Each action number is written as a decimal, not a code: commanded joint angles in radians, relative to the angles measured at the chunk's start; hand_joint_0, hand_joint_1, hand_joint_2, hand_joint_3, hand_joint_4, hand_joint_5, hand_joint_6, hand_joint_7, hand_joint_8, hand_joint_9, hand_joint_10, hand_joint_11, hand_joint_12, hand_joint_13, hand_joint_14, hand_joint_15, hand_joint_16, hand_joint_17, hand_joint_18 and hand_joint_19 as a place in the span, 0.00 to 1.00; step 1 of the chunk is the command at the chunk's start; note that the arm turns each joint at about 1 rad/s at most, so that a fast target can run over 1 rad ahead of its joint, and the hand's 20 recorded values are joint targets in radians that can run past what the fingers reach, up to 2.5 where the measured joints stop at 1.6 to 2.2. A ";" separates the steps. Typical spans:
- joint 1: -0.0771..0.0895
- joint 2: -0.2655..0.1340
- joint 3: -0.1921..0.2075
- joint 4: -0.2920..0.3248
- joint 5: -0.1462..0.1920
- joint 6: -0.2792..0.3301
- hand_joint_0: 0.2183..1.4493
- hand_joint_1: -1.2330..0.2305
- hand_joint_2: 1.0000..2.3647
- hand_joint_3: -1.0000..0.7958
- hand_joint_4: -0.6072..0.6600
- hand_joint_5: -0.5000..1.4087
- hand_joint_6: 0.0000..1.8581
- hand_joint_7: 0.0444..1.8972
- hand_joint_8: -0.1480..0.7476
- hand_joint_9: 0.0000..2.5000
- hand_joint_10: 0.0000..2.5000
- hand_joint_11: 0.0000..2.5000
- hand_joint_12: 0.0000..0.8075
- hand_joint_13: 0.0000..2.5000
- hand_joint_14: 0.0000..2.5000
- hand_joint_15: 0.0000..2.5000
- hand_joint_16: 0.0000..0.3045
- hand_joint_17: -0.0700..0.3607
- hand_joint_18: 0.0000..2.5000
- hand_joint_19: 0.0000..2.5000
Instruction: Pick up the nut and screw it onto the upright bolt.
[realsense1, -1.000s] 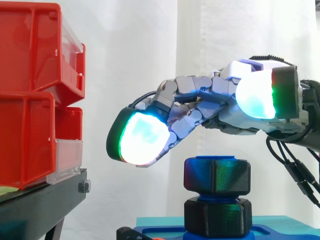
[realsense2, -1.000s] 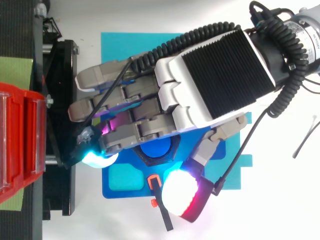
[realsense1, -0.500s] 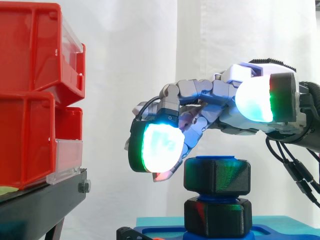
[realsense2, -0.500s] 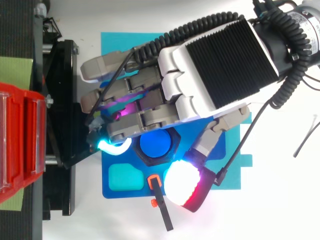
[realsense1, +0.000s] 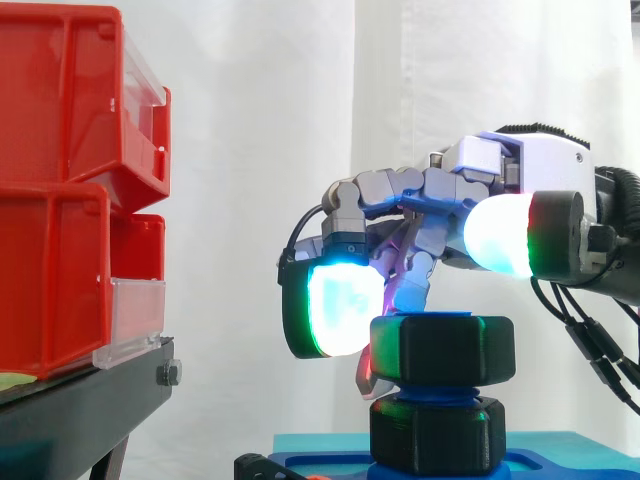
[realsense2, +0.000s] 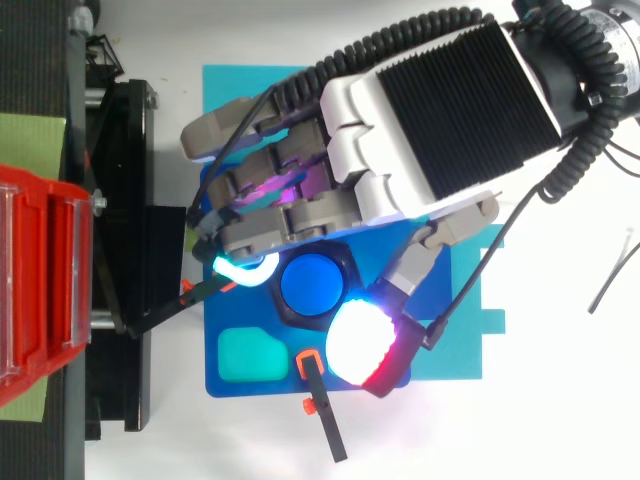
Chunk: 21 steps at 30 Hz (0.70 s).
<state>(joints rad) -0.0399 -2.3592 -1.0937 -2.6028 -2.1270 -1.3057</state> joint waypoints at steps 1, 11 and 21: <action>-0.009 0.000 0.000 0.000 -0.002 -0.009 0.26 0.67 0.00 0.28 0.54 0.30 0.30 0.70 0.40 0.52 0.00 0.00 0.15 0.37 0.00 0.00 0.02 0.20 0.18 0.00; -0.029 0.000 0.000 0.000 -0.030 -0.010 0.25 0.69 0.00 0.28 0.53 0.29 0.34 0.62 0.40 0.62 0.00 0.03 0.13 0.42 0.00 0.00 0.02 0.19 0.24 0.00; -0.040 0.000 0.000 0.004 -0.040 -0.012 0.24 0.69 0.00 0.28 0.54 0.30 0.35 0.60 0.37 0.69 0.00 0.07 0.11 0.46 0.00 0.00 0.01 0.17 0.29 0.01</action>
<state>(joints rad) -0.0758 -2.3593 -1.0938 -2.6012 -2.1614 -1.3182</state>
